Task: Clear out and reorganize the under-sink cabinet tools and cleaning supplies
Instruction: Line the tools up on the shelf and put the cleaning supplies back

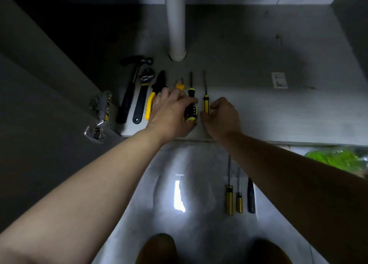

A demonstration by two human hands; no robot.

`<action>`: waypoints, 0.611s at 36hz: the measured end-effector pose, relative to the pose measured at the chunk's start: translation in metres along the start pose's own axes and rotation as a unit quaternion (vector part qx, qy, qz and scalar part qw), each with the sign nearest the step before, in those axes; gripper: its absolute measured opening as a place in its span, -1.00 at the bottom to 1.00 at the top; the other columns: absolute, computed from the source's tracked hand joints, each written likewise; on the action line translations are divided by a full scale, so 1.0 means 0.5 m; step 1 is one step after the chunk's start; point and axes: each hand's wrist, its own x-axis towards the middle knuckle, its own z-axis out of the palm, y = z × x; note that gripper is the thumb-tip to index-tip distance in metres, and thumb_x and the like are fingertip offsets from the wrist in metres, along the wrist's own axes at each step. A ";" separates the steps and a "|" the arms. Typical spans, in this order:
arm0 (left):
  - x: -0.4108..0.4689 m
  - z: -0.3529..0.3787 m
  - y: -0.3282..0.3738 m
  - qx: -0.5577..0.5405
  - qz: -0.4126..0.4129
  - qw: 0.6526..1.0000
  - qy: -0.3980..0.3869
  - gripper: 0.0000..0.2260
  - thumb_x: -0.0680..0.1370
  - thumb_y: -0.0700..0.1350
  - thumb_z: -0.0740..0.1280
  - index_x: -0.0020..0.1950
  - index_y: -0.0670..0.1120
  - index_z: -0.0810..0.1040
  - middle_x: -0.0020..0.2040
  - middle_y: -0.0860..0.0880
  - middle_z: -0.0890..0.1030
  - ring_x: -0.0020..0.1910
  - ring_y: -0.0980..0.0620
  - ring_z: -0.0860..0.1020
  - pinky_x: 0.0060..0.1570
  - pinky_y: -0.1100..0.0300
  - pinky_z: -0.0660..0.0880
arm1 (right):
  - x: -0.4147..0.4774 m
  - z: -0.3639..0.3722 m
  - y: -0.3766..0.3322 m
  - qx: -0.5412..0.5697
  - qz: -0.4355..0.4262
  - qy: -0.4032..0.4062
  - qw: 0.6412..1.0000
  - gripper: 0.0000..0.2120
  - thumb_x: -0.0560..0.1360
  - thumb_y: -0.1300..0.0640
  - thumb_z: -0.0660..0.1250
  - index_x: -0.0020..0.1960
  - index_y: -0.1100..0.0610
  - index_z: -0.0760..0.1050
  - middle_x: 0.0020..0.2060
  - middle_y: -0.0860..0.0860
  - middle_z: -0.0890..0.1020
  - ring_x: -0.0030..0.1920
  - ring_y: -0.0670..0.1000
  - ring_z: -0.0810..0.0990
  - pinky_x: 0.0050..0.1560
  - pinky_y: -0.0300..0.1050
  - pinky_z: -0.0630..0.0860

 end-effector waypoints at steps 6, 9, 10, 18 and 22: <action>-0.001 -0.005 0.005 0.001 -0.002 1.000 0.002 -0.36 0.33 0.22 0.49 0.40 0.20 0.50 0.32 0.00 0.43 0.33 -0.14 0.31 0.26 0.01 0.28 | -0.006 0.000 0.006 0.016 -0.004 0.007 1.000 -0.68 0.47 0.05 0.42 0.15 0.14 0.45 0.04 0.14 0.58 0.04 0.11 0.55 -0.10 -0.15 0.36; -0.003 -0.008 0.010 0.000 -0.006 1.000 -0.004 -0.36 0.34 0.21 0.48 0.42 0.19 0.49 0.34 -0.02 0.42 0.35 -0.14 0.31 0.29 -0.01 0.27 | -0.010 0.001 0.009 0.026 -0.006 0.010 1.000 -0.66 0.47 0.03 0.43 0.16 0.13 0.45 0.03 0.13 0.57 -0.02 0.08 0.55 -0.15 -0.17 0.37; -0.004 -0.009 0.011 0.000 -0.007 1.000 -0.005 -0.36 0.34 0.20 0.48 0.42 0.19 0.48 0.35 -0.02 0.41 0.35 -0.14 0.31 0.30 -0.01 0.27 | -0.012 0.001 0.011 0.026 -0.009 0.010 1.000 -0.66 0.47 0.03 0.44 0.16 0.13 0.45 0.02 0.12 0.56 -0.06 0.05 0.53 -0.23 -0.18 0.34; -0.018 -0.015 0.023 -0.005 -0.015 1.000 -0.008 -0.29 0.36 0.15 0.52 0.49 0.15 0.41 0.40 -0.07 0.38 0.39 -0.15 0.29 0.31 -0.01 0.27 | -0.035 -0.013 0.030 0.043 -0.031 0.002 0.999 -0.70 0.50 0.04 0.43 0.13 0.11 0.43 -0.06 0.10 0.55 -0.16 0.00 0.52 -0.30 -0.23 0.32; -0.033 -0.018 0.027 -0.012 -0.017 1.000 -0.013 -0.25 0.36 0.13 0.53 0.53 0.13 0.37 0.43 -0.08 0.35 0.42 -0.15 0.26 0.34 -0.01 0.26 | -0.056 -0.031 0.040 0.055 -0.034 -0.011 0.998 -0.71 0.52 0.02 0.42 0.14 0.09 0.43 -0.09 0.08 0.55 -0.15 0.01 0.54 -0.18 -0.12 0.48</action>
